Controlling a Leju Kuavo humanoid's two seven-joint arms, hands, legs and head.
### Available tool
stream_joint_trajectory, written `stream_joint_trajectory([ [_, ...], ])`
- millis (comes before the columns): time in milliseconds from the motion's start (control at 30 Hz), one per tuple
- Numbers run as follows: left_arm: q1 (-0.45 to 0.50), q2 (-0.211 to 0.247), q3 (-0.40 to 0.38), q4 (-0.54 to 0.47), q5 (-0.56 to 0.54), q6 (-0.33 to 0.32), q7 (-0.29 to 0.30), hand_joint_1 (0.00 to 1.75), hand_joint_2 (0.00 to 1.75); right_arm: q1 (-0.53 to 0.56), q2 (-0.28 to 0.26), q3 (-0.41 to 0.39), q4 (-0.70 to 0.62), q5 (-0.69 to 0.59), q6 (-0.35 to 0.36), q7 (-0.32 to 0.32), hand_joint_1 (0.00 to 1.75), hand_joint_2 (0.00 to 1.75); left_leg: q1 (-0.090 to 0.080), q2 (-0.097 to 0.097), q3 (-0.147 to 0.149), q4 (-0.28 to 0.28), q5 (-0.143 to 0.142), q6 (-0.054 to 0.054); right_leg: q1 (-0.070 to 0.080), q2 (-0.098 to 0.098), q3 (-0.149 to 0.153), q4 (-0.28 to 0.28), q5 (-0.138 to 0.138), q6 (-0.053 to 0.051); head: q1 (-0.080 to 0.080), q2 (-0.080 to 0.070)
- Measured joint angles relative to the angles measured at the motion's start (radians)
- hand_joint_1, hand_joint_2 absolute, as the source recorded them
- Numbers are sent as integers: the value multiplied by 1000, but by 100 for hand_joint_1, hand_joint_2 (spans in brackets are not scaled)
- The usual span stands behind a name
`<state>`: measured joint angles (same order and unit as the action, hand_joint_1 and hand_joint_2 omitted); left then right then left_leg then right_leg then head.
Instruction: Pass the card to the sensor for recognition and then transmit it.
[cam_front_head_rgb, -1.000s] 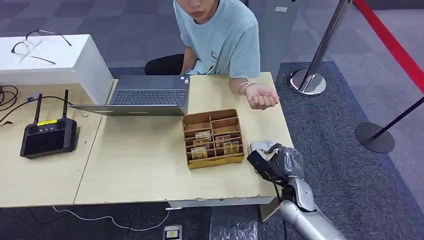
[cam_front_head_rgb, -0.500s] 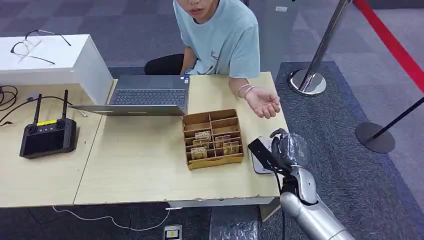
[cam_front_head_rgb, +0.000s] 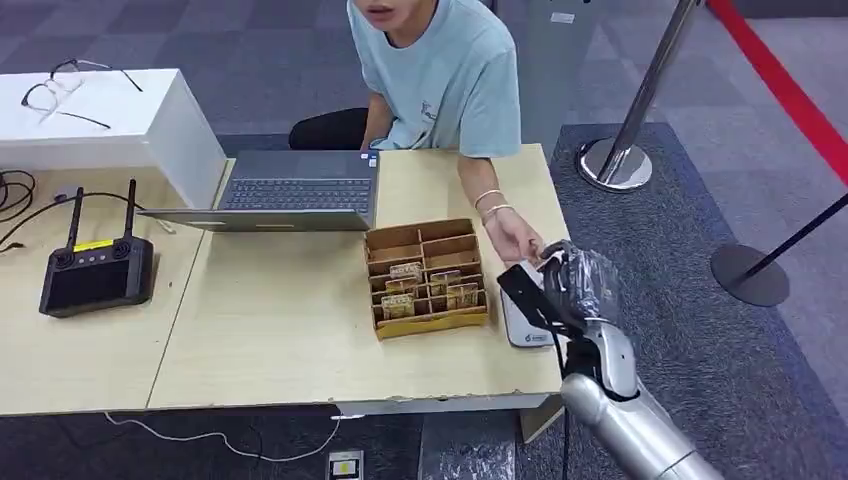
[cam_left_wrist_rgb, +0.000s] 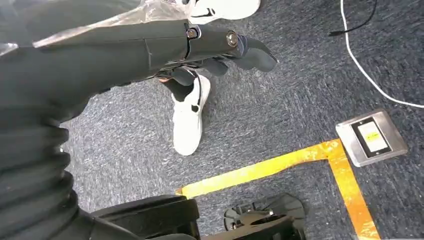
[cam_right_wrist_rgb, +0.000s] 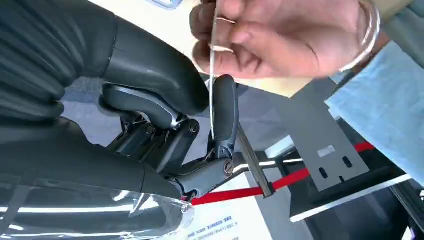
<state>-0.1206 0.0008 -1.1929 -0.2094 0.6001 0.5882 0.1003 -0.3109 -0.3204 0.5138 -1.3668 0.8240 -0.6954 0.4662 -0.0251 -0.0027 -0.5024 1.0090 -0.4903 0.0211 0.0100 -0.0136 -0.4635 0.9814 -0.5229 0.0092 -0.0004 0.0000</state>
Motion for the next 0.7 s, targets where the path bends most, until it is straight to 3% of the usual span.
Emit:
stream_joint_trajectory([
  [500, 0, -8, -2, 0, -3, 1, -14, 0, 175, -87, -30, 3, -64, 38, 48, 34, 175, 175, 0, 0, -2, 0, 0, 0, 0, 0, -1, 0, 0, 0, 0, 0],
  [533, 0, -8, -2, 0, -3, 1, -14, 0, 175, -91, -30, 4, -68, 44, 50, 34, 166, 175, 0, 0, -2, 0, 0, 0, 0, 0, -1, 0, 0, 0, 0, 0],
  [567, 0, -8, -2, 0, -3, 1, -15, 0, 175, -95, -29, 6, -72, 51, 53, 34, 141, 175, 0, 0, -1, 0, 0, 0, 0, 0, -1, 0, 0, 0, 0, 0],
  [600, 0, -8, -2, 0, -3, 1, -16, 0, 175, -98, -29, 8, -76, 55, 56, 34, 141, 175, 0, 0, -2, 0, 0, 0, 0, 0, -1, 0, 0, 0, 0, 0],
  [633, 0, -9, -2, 0, -3, 1, -16, 0, 175, -102, -29, 10, -80, 60, 61, 34, 61, 175, 0, 0, -2, 0, 0, 0, 0, 0, -1, 0, 0, 0, 0, 0],
  [667, 0, -9, -2, 0, -3, 1, -16, 0, 175, -105, -29, 13, -84, 64, 64, 34, 26, 175, 0, 0, -2, 0, 0, 0, 0, 0, -1, 0, 0, 0, 0, 0],
  [700, 0, -9, -2, 0, -3, 1, -16, 0, 175, -109, -29, 16, -86, 66, 67, 34, 21, 175, 0, 0, -2, 0, 0, 0, 0, 0, -1, 0, 0, 0, 0, 0],
])
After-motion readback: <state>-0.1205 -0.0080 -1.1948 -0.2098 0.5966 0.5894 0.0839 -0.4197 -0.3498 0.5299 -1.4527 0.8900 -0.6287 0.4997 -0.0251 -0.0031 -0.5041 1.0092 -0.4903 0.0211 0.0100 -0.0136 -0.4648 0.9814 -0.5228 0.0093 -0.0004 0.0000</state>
